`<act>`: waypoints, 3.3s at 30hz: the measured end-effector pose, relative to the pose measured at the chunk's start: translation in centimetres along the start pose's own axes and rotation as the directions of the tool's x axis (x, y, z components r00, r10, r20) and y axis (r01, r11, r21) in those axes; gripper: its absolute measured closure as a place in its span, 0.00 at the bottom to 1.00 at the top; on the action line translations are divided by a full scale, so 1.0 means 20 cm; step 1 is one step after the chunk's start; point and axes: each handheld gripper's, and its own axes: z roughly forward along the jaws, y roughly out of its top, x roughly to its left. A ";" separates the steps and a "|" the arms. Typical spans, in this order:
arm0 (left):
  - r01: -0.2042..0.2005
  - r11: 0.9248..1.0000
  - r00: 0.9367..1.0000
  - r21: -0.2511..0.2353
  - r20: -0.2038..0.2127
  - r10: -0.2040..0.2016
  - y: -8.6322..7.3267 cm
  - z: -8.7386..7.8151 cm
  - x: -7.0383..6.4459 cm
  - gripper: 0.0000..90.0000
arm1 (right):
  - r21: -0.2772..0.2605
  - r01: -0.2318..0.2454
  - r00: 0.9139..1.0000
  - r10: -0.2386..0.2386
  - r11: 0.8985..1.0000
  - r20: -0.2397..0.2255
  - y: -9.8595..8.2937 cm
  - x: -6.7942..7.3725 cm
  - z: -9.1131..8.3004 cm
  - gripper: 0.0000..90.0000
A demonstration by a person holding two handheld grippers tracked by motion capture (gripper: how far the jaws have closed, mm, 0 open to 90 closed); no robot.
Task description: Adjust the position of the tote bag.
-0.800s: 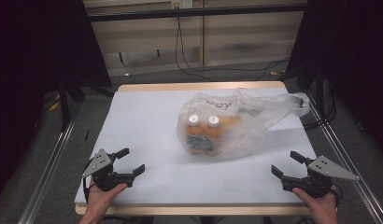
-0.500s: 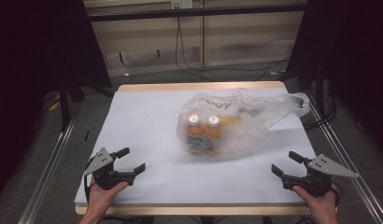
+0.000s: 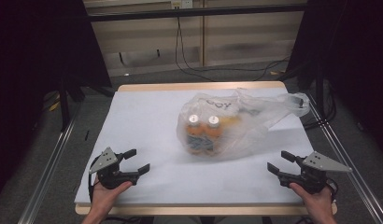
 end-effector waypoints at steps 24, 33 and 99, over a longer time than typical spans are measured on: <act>-0.034 0.999 0.996 -0.035 0.086 0.037 0.27 0.18 0.00 0.41 | 0.018 -0.002 1.000 0.002 1.000 -0.013 0.22 -0.10 0.13 0.50; -0.039 0.998 0.995 -0.044 0.091 0.043 0.45 0.31 0.04 0.44 | 0.002 0.001 1.000 -0.001 1.000 -0.006 0.37 -0.15 0.18 0.50; -0.004 0.995 0.968 -0.104 0.250 0.030 0.80 0.53 0.08 0.95 | -0.073 -0.031 0.996 0.024 0.997 -0.091 0.59 -0.22 0.43 1.00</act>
